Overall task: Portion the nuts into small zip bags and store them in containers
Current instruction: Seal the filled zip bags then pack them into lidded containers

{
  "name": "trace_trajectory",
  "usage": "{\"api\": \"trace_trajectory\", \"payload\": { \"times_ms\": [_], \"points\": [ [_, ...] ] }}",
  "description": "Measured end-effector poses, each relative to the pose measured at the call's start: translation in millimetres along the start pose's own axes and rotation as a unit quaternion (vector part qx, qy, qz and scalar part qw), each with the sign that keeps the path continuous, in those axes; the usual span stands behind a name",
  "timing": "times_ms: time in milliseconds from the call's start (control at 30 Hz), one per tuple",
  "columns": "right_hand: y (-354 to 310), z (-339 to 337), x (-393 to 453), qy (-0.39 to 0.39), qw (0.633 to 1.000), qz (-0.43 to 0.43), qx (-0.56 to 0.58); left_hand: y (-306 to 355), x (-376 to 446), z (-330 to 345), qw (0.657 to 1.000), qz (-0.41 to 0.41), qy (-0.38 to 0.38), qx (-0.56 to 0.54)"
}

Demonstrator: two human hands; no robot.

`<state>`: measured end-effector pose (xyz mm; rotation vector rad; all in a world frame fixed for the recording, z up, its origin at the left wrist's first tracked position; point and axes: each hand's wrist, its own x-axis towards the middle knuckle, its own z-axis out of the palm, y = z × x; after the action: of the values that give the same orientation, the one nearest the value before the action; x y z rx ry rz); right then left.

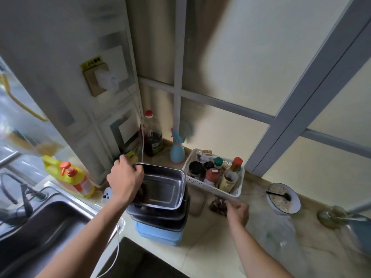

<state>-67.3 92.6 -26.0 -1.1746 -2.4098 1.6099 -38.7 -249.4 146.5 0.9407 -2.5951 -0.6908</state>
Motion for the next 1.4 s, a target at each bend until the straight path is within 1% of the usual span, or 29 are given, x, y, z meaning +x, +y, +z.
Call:
{"api": "trace_trajectory", "payload": {
  "times_ms": [100, 167, 233, 267, 367, 433, 567, 700, 867, 933, 1000, 1100, 1200, 1300, 1400],
  "points": [
    [-4.4, -3.5, -7.1, 0.029, 0.995, -0.075, -0.062, -2.4, -3.2, -8.5, 0.999, 0.04, 0.005, -0.021],
    [-7.6, -2.1, -5.9, 0.028, 0.994, -0.084, -0.057, -5.4, -6.2, -12.3, 0.997, 0.064, -0.015, -0.036],
    [-7.8, 0.7, -1.5, 0.009, 0.999, -0.032, -0.014, -7.4, -10.1, -13.5, 0.995, 0.078, -0.039, -0.057],
    [-8.8, 1.8, -1.2, -0.014, 1.0, 0.005, 0.025, -8.1, -12.1, -14.1, 0.994, 0.078, -0.048, -0.065],
    [-11.8, 5.6, 2.1, -0.101, 0.977, 0.076, 0.17, -12.1, -15.7, -14.0, 0.993, 0.085, -0.055, -0.063],
    [-19.1, 5.5, 2.2, -0.13, 0.964, 0.097, 0.21, -15.4, -17.3, -14.0, 0.993, 0.086, -0.056, -0.057],
    [-28.4, 6.9, 1.3, -0.157, 0.953, 0.125, 0.228, -18.1, -17.7, -13.7, 0.994, 0.086, -0.049, -0.052],
    [-29.3, 5.2, 0.1, -0.16, 0.951, 0.137, 0.226, -15.6, -15.8, -11.8, 0.995, 0.074, -0.046, -0.046],
    [-23.3, 0.7, 5.7, -0.158, 0.964, 0.107, 0.183, -13.9, -13.6, -7.3, 0.997, 0.056, -0.036, -0.036],
    [-18.6, 2.4, 12.3, -0.145, 0.978, 0.079, 0.127, -14.8, -12.4, -5.1, 0.997, 0.054, -0.036, -0.037],
    [-14.6, 4.1, 19.1, -0.11, 0.993, 0.029, 0.035, -16.4, -10.7, -2.8, 0.997, 0.051, -0.036, -0.034],
    [-18.0, -0.6, 12.5, -0.056, 0.995, -0.052, -0.058, -18.6, -8.4, 0.0, 0.998, 0.047, -0.038, -0.032],
    [-26.8, -3.9, -3.2, -0.01, 0.98, -0.152, -0.126, -20.5, -9.0, 1.5, 0.997, 0.051, -0.045, -0.035],
    [-37.6, -4.6, -18.9, 0.022, 0.959, -0.236, -0.155, -20.6, -10.0, 0.4, 0.997, 0.063, -0.045, -0.03],
    [-48.5, -5.8, -29.8, 0.099, 0.919, -0.339, -0.175, -17.1, -12.4, -2.9, 0.994, 0.107, -0.019, 0.01]
  ]
}}
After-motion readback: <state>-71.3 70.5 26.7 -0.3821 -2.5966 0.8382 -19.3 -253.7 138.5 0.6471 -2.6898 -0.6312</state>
